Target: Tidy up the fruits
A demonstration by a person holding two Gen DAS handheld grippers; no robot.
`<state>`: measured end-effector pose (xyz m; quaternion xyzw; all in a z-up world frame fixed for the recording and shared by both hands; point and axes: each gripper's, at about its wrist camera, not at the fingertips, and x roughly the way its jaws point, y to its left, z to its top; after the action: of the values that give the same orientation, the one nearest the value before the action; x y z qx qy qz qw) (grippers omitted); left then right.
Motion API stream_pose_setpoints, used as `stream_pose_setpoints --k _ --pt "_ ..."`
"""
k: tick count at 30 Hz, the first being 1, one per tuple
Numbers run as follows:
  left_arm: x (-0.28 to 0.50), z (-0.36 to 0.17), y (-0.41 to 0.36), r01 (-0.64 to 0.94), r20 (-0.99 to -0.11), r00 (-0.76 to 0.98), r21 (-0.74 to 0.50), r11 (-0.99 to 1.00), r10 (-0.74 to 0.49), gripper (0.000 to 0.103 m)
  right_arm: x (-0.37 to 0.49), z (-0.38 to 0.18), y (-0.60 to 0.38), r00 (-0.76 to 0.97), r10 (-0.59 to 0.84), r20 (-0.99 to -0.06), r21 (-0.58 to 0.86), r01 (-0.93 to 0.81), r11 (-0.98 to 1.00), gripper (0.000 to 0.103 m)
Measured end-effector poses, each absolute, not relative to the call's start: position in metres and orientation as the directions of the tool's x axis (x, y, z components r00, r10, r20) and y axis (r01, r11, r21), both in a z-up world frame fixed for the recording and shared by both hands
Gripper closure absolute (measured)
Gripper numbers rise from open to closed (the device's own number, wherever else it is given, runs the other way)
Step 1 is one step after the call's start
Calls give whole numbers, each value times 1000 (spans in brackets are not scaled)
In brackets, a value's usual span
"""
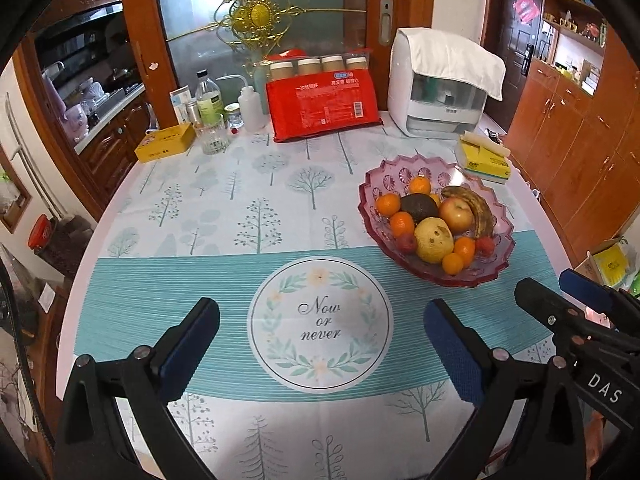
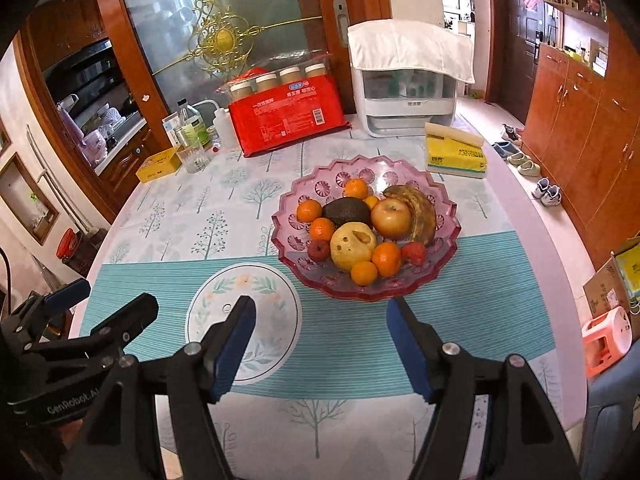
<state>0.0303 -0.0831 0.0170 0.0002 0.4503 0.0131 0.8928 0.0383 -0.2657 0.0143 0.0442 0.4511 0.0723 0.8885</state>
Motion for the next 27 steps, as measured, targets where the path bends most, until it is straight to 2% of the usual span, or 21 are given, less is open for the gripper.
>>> stream_pose_setpoints --k 27 --pt "31 15 -67 -52 -813 581 7 999 36 2 39 17 -242 580 160 -798 104 -128 986 34"
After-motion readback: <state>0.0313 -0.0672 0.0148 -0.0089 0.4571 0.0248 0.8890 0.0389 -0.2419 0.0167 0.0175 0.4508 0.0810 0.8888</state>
